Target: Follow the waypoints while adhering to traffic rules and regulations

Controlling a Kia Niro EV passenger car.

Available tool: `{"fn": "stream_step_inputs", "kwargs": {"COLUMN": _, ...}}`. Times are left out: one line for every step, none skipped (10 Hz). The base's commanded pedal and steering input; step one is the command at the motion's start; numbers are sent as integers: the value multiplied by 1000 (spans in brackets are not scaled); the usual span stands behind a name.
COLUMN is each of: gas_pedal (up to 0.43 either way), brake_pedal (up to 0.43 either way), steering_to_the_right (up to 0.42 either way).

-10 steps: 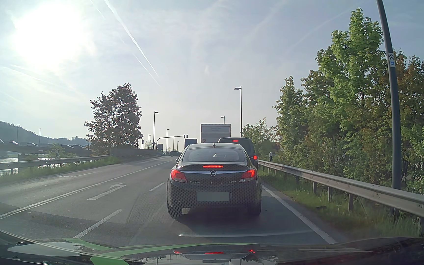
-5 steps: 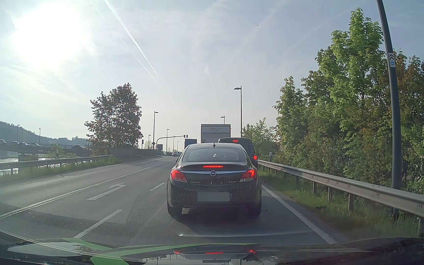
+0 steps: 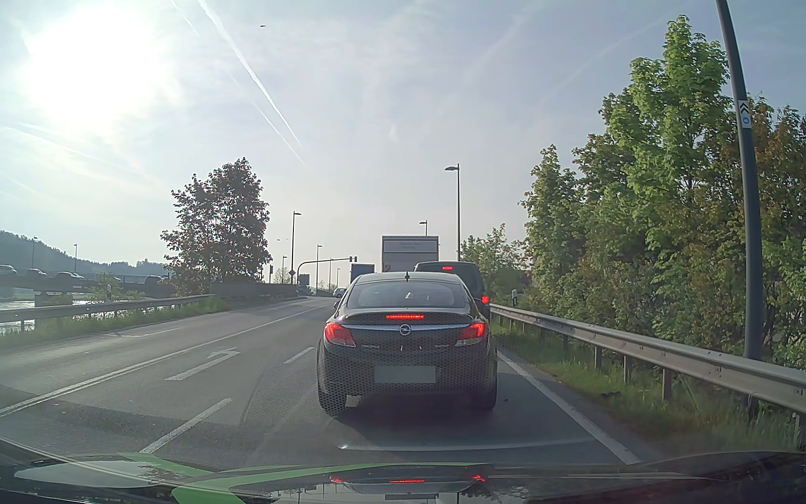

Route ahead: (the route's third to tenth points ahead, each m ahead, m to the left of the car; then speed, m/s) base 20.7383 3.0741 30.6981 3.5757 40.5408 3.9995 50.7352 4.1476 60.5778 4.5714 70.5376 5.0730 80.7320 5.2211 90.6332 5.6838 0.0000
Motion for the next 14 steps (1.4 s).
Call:
{"fn": "stream_step_inputs", "kwargs": {"gas_pedal": 0, "brake_pedal": 530, "steering_to_the_right": 1}}
{"fn": "stream_step_inputs", "kwargs": {"gas_pedal": 0, "brake_pedal": 543, "steering_to_the_right": 2}}
{"fn": "stream_step_inputs", "kwargs": {"gas_pedal": 0, "brake_pedal": 543, "steering_to_the_right": 2}}
{"fn": "stream_step_inputs", "kwargs": {"gas_pedal": 0, "brake_pedal": 543, "steering_to_the_right": 2}}
{"fn": "stream_step_inputs", "kwargs": {"gas_pedal": 0, "brake_pedal": 543, "steering_to_the_right": 2}}
{"fn": "stream_step_inputs", "kwargs": {"gas_pedal": 0, "brake_pedal": 543, "steering_to_the_right": 2}}
{"fn": "stream_step_inputs", "kwargs": {"gas_pedal": 0, "brake_pedal": 537, "steering_to_the_right": 2}}
{"fn": "stream_step_inputs", "kwargs": {"gas_pedal": 0, "brake_pedal": 537, "steering_to_the_right": 2}}
{"fn": "stream_step_inputs", "kwargs": {"gas_pedal": 0, "brake_pedal": 537, "steering_to_the_right": 2}}
{"fn": "stream_step_inputs", "kwargs": {"gas_pedal": 0, "brake_pedal": 537, "steering_to_the_right": 2}}
{"fn": "stream_step_inputs", "kwargs": {"gas_pedal": 0, "brake_pedal": 537, "steering_to_the_right": 2}}
{"fn": "stream_step_inputs", "kwargs": {"gas_pedal": 0, "brake_pedal": 537, "steering_to_the_right": 2}}
{"fn": "stream_step_inputs", "kwargs": {"gas_pedal": 0, "brake_pedal": 530, "steering_to_the_right": 2}}
{"fn": "stream_step_inputs", "kwargs": {"gas_pedal": 0, "brake_pedal": 530, "steering_to_the_right": 2}}
